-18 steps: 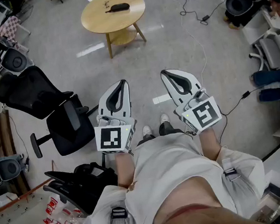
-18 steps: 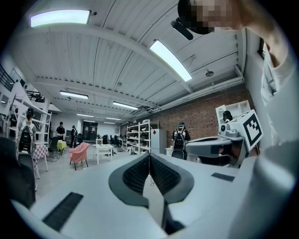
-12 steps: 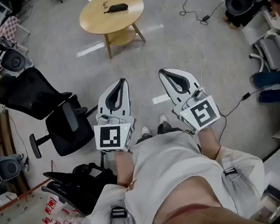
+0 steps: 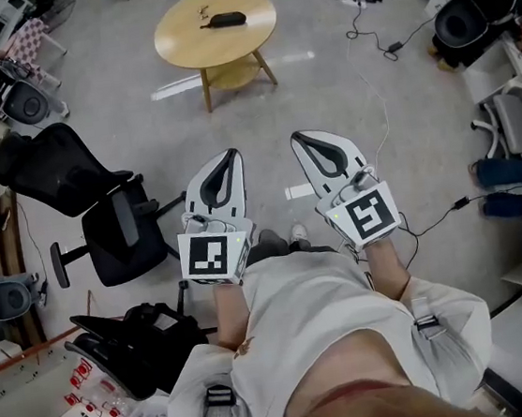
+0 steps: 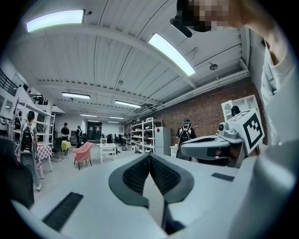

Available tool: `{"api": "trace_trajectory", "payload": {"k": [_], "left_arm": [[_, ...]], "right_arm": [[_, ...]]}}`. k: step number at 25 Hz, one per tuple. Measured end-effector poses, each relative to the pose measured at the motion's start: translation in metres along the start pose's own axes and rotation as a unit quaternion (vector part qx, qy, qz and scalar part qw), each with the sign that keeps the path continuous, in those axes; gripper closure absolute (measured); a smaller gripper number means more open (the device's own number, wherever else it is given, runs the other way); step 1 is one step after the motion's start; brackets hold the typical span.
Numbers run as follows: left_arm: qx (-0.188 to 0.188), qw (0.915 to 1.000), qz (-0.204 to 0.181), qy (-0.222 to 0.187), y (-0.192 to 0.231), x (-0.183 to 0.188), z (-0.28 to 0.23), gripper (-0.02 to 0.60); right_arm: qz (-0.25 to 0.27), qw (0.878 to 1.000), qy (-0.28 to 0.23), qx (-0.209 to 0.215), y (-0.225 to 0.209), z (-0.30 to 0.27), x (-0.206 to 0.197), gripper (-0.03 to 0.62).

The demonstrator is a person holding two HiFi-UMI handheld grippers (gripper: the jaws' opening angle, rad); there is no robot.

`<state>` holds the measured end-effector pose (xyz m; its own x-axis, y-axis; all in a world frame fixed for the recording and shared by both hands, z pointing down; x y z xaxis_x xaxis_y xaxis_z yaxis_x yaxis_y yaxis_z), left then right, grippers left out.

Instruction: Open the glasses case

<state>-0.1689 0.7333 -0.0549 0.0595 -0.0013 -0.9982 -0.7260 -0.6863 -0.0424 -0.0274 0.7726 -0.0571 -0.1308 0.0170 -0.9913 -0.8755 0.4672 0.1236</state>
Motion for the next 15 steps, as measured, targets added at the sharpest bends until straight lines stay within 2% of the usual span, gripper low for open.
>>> {"api": "trace_trajectory", "payload": {"k": [3, 9, 15], "left_arm": [[0.003, 1.0, -0.002, 0.004, 0.007, -0.001, -0.012, 0.561], [0.004, 1.0, -0.001, -0.001, 0.033, -0.004, -0.046, 0.561], [-0.015, 0.9999, -0.006, -0.003, 0.07, -0.003, -0.092, 0.561]], "right_arm": [[-0.008, 1.0, -0.01, 0.001, -0.009, -0.011, 0.002, 0.574], [0.005, 1.0, 0.003, -0.007, -0.038, -0.045, -0.006, 0.574], [0.011, 1.0, 0.006, -0.02, -0.066, -0.095, -0.004, 0.574]]}}
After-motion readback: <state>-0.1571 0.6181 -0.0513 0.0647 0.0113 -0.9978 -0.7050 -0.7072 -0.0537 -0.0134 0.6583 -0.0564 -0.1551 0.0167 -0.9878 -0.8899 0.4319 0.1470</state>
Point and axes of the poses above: the fingertips, and each gripper's own axes: z backward along the fingers, y to its left, x out of its top, the point moved 5 cm from there along z, backward along the fingers, and after that the axes turned 6 degrees about x, right-handed, at the moved point
